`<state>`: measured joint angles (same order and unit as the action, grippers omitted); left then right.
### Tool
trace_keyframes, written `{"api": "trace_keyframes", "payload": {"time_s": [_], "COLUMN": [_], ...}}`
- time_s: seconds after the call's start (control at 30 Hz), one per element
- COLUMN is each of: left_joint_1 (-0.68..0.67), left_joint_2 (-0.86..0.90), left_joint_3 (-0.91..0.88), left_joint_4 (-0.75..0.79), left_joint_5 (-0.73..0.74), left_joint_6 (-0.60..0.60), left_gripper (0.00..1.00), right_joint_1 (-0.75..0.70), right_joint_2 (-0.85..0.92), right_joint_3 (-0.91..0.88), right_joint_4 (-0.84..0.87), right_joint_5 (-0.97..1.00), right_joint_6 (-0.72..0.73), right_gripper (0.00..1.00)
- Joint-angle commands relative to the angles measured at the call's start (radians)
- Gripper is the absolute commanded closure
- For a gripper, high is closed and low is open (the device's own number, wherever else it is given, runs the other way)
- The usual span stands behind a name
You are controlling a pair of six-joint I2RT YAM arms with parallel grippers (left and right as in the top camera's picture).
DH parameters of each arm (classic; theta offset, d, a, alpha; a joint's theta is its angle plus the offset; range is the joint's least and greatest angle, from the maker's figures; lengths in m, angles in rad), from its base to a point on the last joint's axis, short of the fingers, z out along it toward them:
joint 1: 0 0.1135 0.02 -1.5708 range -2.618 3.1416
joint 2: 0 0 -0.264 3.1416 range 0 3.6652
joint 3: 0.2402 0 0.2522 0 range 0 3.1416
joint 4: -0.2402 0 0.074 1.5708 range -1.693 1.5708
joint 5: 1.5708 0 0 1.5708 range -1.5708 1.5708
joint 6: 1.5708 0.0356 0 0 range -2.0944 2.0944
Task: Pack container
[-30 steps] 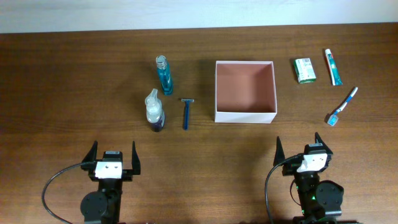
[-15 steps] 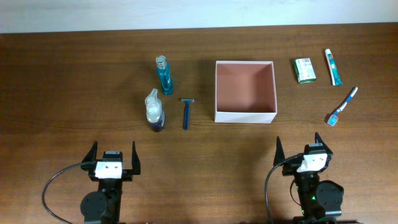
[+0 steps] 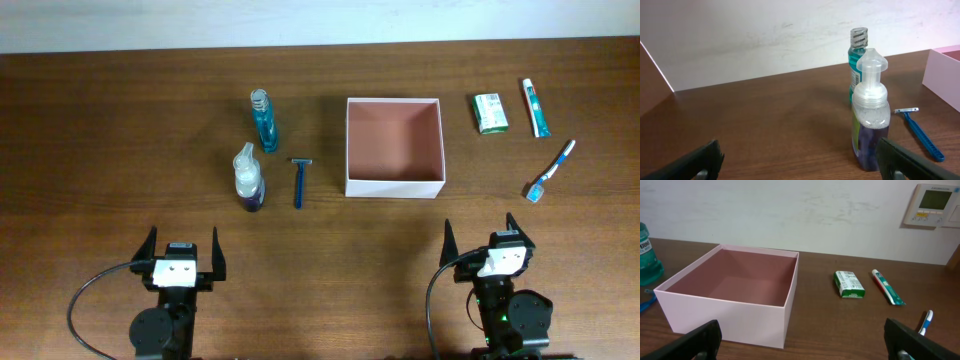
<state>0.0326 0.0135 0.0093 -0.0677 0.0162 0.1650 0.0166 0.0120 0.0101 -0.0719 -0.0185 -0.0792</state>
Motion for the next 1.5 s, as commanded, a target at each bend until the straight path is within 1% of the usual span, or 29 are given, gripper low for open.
{"api": "trace_keyframes", "payload": {"time_s": [0.0,0.1,0.2,0.3,0.37,0.43,0.57,0.63,0.67,0.73,0.77,0.83,0.9,0.97,1.03,1.13,1.2,1.23,1.3,1.33,1.4,1.47], "left_joint_1": [0.006,0.006,0.006,0.006,0.006,0.006,0.006,0.006,0.006,0.006,0.006,0.005,0.005,0.005,0.005,0.006,0.001,0.0,0.002,0.003,0.003,0.003], "left_joint_2": [-0.008,-0.008,-0.008,-0.007,-0.005,0.016,0.144,0.239,0.312,0.389,0.428,0.51,0.588,0.689,0.803,1.007,1.159,1.216,1.343,1.379,1.453,1.513], "left_joint_3": [-0.001,0.0,0.006,0.037,0.09,0.15,0.325,0.435,0.519,0.608,0.652,0.733,0.806,0.898,1.015,1.27,1.468,1.537,1.671,1.704,1.766,1.819], "left_joint_4": [0.017,0.115,0.25,0.347,0.344,0.325,0.254,0.207,0.172,0.149,0.16,0.228,0.232,0.196,0.119,-0.129,-0.296,-0.337,-0.372,-0.36,-0.349,-0.355], "left_joint_5": [0.014,0.022,0.021,0.014,0.035,0.077,0.146,0.22,0.311,0.394,0.441,0.6,0.674,0.729,0.759,0.823,0.951,1.015,1.154,1.185,1.199,1.164], "left_joint_6": [0.009,0.009,0.007,-0.04,-0.072,-0.072,-0.07,-0.069,-0.057,-0.031,-0.041,-0.039,-0.039,-0.039,-0.039,-0.035,-0.035,-0.036,-0.035,-0.035,-0.036,-0.056], "left_gripper": [0.01,0.01,0.01,0.01,0.0,0.01,0.01,0.01,0.01,0.01,0.01,0.01,0.0,0.01,0.01,0.01,0.01,0.01,0.01,0.01,0.01,0.01], "right_joint_1": [0.01,0.01,0.01,0.01,0.01,0.01,0.01,0.01,0.01,0.01,0.01,0.01,0.01,0.01,0.01,0.01,0.01,0.01,0.01,0.01,0.01,0.01], "right_joint_2": [-0.006,-0.006,-0.007,-0.006,-0.006,-0.006,-0.006,-0.006,-0.006,-0.006,-0.006,-0.006,-0.006,-0.006,-0.006,-0.006,-0.006,-0.006,-0.006,-0.006,-0.006,-0.006], "right_joint_3": [-0.005,-0.005,-0.005,-0.005,-0.005,-0.005,-0.005,-0.005,-0.005,-0.005,-0.005,-0.005,-0.005,-0.005,-0.005,-0.005,-0.005,-0.005,-0.005,-0.005,-0.005,-0.005], "right_joint_4": [-0.006,-0.006,-0.006,-0.006,-0.006,-0.006,-0.006,-0.006,-0.006,-0.006,-0.006,-0.006,-0.006,-0.006,-0.006,-0.006,-0.006,-0.006,-0.006,-0.006,-0.006,-0.006], "right_joint_5": [0.005,0.005,0.005,0.005,0.005,0.005,0.005,0.005,0.005,0.005,0.005,0.005,0.005,0.005,0.005,0.005,0.005,0.005,0.005,0.005,0.005,0.005], "right_joint_6": [0.001,0.001,0.001,0.001,0.001,0.001,0.001,0.001,0.001,0.001,0.001,0.001,0.001,0.001,0.001,0.001,0.001,0.001,0.001,0.001,0.001,0.001], "right_gripper": [0.01,0.01,0.01,0.01,0.01,0.01,0.01,0.01,0.01,0.01,0.01,0.01,0.01,0.01,0.01,0.01,0.01,0.01,0.01,0.01,0.01,0.01]}}
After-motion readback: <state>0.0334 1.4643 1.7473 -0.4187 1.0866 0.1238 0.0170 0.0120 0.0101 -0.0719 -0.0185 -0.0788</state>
